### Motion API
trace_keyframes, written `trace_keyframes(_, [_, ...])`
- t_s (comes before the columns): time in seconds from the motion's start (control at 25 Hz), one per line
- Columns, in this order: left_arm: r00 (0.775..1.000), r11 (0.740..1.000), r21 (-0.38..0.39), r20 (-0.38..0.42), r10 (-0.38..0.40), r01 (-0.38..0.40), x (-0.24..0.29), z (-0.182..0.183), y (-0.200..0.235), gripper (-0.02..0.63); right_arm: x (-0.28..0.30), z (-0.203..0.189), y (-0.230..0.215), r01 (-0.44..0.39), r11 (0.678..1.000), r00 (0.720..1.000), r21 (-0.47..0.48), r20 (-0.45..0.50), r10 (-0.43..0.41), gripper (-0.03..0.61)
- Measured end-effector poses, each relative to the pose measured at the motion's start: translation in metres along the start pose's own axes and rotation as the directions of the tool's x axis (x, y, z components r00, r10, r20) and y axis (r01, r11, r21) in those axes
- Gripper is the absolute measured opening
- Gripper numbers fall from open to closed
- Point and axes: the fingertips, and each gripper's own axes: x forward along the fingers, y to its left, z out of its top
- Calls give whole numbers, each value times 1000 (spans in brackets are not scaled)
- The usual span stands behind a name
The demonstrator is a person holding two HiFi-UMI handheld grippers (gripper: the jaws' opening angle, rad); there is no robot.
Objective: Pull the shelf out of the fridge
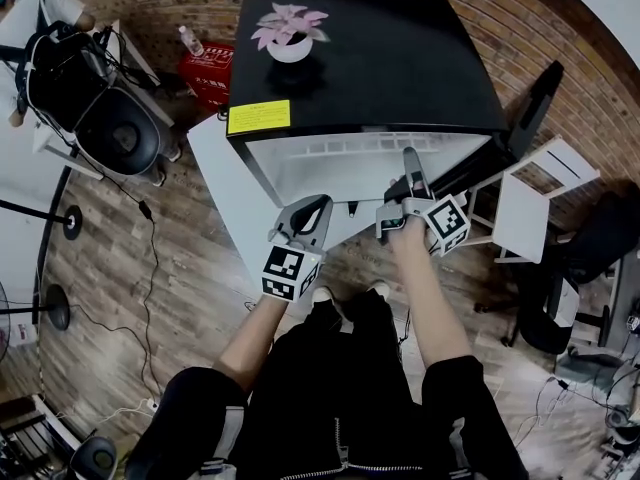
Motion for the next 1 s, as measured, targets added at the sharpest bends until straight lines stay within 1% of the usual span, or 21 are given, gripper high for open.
trace_keyframes(0.16, [1000,1000,-9,-3,11,-11,-5,-2,2,25,12,0,-10,19,997,999,76,32,-21,185])
trace_keyframes(0.28, [1000,1000,-10,-1,22,-22,-8,-2,6,25,21,2,-14,6,986,997,165,71,-18,174])
trace_keyframes(0.52, [999,999,-11,-2,44,-44,-14,-3,12,25,36,6,-17,-7,965,994,263,108,-23,140])
trace_keyframes(0.6, [999,999,-10,-1,45,-45,-15,-3,11,25,40,7,-17,-16,962,994,272,110,-15,125])
trace_keyframes(0.76, [999,999,-11,-2,48,-48,-17,-3,11,25,44,6,-16,-35,965,995,259,97,10,72])
trace_keyframes(0.84, [999,999,-10,-1,49,-50,-17,-3,11,25,45,8,-13,-51,968,995,247,94,28,30])
trace_keyframes(1.0, [999,999,-7,0,52,-52,-18,-1,9,25,45,8,-10,-45,970,996,240,86,25,26])
